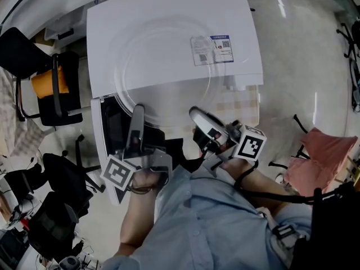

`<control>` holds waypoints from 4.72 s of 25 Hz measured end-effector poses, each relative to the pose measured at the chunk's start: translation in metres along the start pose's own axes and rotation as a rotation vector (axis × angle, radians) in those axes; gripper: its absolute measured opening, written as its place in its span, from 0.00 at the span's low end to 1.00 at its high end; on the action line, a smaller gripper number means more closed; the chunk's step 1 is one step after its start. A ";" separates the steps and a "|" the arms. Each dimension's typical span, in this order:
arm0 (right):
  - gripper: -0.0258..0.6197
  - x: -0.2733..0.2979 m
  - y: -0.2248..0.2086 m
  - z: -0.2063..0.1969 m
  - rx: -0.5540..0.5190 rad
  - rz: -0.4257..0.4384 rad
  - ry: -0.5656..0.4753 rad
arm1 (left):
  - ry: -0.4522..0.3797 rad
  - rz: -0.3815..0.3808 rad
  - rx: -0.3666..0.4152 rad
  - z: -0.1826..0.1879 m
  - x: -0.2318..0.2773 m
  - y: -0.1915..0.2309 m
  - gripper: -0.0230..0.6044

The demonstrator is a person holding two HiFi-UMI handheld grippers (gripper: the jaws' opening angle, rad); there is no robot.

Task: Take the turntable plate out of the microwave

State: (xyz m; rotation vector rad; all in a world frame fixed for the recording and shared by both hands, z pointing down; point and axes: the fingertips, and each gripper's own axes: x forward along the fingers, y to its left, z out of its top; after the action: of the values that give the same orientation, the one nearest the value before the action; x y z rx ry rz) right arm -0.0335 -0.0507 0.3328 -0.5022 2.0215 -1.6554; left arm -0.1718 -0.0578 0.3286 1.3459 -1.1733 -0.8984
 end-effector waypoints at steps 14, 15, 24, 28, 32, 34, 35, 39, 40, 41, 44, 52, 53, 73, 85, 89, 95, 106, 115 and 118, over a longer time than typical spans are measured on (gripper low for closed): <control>0.13 0.035 0.007 0.028 0.037 0.043 -0.062 | -0.006 -0.021 0.004 0.023 0.033 -0.012 0.12; 0.13 0.036 0.008 0.029 0.036 0.048 -0.063 | -0.008 -0.019 -0.001 0.023 0.034 -0.012 0.12; 0.14 0.050 0.011 0.045 0.018 0.059 -0.058 | -0.014 0.003 0.000 0.024 0.037 -0.013 0.14; 0.15 0.050 0.012 0.043 -0.019 0.039 -0.048 | -0.016 0.006 0.014 0.024 0.037 -0.013 0.14; 0.22 0.045 0.010 0.031 -0.053 -0.028 -0.012 | -0.015 0.009 0.020 0.024 0.038 -0.013 0.14; 0.23 0.042 0.011 0.017 -0.048 -0.052 0.029 | -0.015 0.011 0.023 0.024 0.038 -0.013 0.14; 0.23 0.041 0.013 0.009 -0.034 -0.053 0.057 | -0.015 0.012 0.025 0.024 0.038 -0.013 0.14; 0.17 0.047 0.021 -0.023 0.038 -0.016 0.143 | -0.020 0.013 0.027 0.024 0.038 -0.013 0.14; 0.11 0.049 0.021 -0.025 0.045 -0.016 0.144 | -0.022 0.012 0.026 0.024 0.038 -0.013 0.14; 0.07 0.051 0.020 -0.026 0.049 -0.017 0.140 | -0.023 0.012 0.024 0.024 0.038 -0.014 0.14; 0.07 0.053 0.020 -0.025 0.057 -0.012 0.115 | -0.019 0.019 0.022 0.023 0.038 -0.014 0.14; 0.06 0.067 0.012 -0.006 0.047 -0.009 0.048 | 0.018 0.054 0.029 0.017 0.041 -0.014 0.14; 0.07 0.069 0.012 -0.003 0.047 -0.007 0.043 | 0.018 0.053 0.026 0.017 0.041 -0.013 0.15; 0.07 0.035 0.039 -0.017 -0.174 -0.009 0.178 | 0.047 0.042 0.623 -0.008 -0.016 -0.060 0.14; 0.07 0.003 0.139 -0.023 -0.779 0.100 0.227 | -0.121 0.021 1.199 -0.058 -0.051 -0.150 0.05; 0.04 -0.004 0.160 -0.013 -0.955 0.074 0.181 | -0.197 0.005 1.319 -0.067 -0.060 -0.186 0.05; 0.04 -0.014 0.188 -0.009 -1.159 0.065 0.122 | -0.265 0.013 1.373 -0.082 -0.077 -0.207 0.05; 0.04 -0.041 0.193 0.002 -1.195 0.032 0.081 | -0.278 0.028 1.407 -0.111 -0.078 -0.214 0.05; 0.04 -0.045 0.191 0.009 -1.203 0.031 0.060 | -0.251 0.020 1.418 -0.121 -0.069 -0.210 0.05; 0.04 -0.045 0.191 0.010 -1.201 0.032 0.055 | -0.247 0.026 1.412 -0.120 -0.068 -0.209 0.05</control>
State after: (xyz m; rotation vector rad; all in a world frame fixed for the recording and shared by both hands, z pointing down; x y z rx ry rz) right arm 0.0123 0.0054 0.1505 -0.7738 2.8632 -0.2461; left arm -0.0408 0.0212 0.1312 2.3031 -2.1650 -0.0734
